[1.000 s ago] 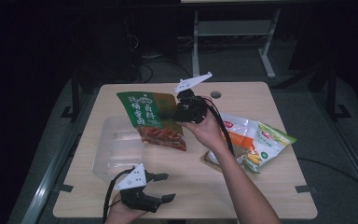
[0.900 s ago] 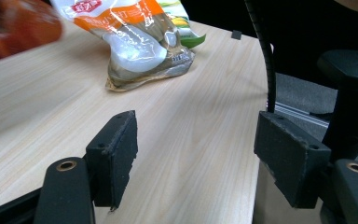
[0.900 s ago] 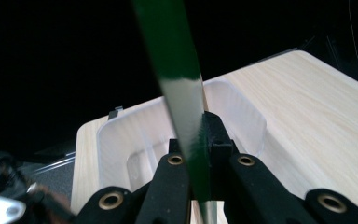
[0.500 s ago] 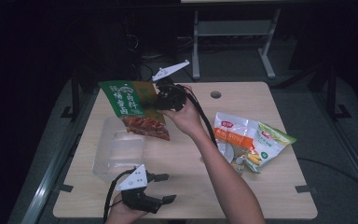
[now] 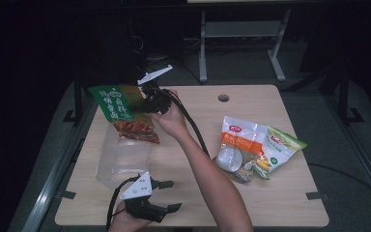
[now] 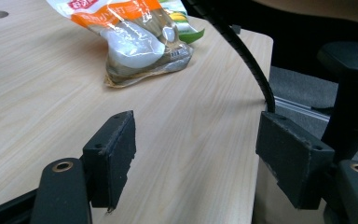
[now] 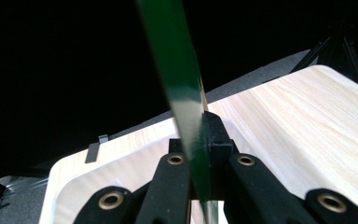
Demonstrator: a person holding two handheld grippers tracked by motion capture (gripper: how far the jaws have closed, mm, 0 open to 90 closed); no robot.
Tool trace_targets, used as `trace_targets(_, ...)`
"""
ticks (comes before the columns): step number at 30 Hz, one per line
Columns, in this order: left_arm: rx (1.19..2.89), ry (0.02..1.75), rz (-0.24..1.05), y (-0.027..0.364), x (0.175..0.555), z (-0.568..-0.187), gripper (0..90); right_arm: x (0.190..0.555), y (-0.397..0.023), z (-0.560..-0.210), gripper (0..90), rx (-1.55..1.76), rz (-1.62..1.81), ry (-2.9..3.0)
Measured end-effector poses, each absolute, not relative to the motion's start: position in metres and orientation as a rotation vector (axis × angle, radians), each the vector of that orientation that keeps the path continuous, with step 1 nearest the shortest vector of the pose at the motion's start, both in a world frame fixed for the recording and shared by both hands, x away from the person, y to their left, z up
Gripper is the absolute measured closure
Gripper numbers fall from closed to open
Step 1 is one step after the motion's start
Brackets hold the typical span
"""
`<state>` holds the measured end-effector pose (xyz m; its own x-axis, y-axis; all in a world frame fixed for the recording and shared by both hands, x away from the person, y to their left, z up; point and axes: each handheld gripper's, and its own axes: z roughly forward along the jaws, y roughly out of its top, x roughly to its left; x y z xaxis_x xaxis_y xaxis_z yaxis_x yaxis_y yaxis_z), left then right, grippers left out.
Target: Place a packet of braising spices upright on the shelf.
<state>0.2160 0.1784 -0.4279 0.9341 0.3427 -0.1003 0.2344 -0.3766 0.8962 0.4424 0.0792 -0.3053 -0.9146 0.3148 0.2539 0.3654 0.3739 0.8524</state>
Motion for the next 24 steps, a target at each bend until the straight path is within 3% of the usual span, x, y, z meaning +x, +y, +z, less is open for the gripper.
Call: trace_targets(24, 1.978, 0.429, 0.107, 0.181, 0.221, -0.429, 28.2, 0.471, 0.109, -0.349, 89.4, -0.757, -1.559, -2.535)
